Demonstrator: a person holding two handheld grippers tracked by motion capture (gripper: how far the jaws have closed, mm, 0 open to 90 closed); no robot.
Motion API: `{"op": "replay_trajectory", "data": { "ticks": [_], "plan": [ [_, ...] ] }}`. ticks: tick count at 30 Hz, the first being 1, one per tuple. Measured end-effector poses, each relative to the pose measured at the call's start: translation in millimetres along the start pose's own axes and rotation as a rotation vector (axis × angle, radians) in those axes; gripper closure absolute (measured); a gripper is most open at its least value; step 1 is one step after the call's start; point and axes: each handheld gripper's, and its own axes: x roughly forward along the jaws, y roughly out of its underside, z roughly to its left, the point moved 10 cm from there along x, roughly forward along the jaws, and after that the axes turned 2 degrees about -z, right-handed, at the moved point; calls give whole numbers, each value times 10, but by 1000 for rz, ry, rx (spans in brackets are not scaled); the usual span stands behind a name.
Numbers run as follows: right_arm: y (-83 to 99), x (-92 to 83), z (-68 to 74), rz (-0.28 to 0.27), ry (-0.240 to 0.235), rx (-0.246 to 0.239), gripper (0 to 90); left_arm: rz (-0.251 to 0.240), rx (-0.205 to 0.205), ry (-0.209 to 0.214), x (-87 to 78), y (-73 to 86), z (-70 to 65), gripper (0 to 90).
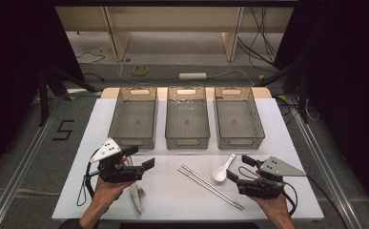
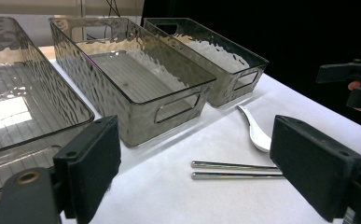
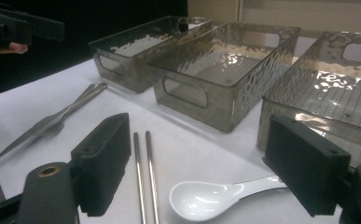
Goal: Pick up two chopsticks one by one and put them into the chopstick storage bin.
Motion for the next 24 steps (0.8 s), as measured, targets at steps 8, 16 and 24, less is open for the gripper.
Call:
{"op": "replay_trajectory", "data": {
  "ticks": [8,16,24],
  "plan": [
    [29,38,60,48,-18,-28,243,3,4,-3,3,3,2,160],
    [-16,57,71,105,-22,-65,245,3,7,-4,2,4,0,159],
    [-6,151,121,273,-69,-114,283,6,15,-7,10,6,5,159]
  ]
}}
